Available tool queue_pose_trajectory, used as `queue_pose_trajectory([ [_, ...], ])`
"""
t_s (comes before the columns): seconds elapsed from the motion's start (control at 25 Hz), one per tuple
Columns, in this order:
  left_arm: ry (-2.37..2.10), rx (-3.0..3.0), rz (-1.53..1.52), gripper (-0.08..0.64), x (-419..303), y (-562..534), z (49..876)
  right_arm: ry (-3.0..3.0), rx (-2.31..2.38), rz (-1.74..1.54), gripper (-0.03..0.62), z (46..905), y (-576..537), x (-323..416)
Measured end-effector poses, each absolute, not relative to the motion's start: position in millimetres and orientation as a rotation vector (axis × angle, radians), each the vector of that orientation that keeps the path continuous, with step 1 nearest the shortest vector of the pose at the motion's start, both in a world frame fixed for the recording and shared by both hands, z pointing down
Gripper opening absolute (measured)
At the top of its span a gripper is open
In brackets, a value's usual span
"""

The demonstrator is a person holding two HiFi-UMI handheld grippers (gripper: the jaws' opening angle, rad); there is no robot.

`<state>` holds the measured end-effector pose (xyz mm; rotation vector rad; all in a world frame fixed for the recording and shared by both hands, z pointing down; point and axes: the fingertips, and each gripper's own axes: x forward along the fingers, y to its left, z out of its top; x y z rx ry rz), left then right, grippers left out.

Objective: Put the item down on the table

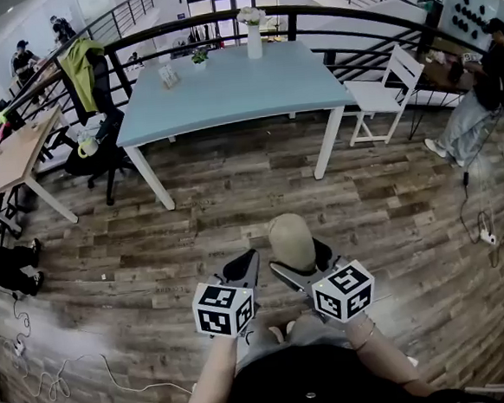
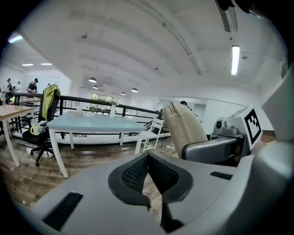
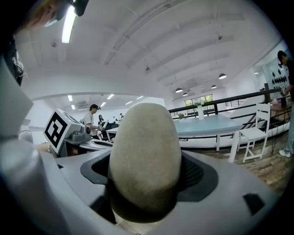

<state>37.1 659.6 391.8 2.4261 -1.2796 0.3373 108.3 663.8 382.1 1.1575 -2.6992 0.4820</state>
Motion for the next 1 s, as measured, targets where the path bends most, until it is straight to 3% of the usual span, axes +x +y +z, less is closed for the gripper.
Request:
queue_pose_trajectory([
  [0.52, -1.243, 2.425, 0.368, 0.017, 32, 649, 408, -2.628, 1.203, 0.535, 0.41, 401, 651, 108],
  [1.0, -1.29, 2.367, 0.366, 0.017, 26, 537, 425, -2.675, 1.153, 0.586, 0.409, 412, 532, 106],
])
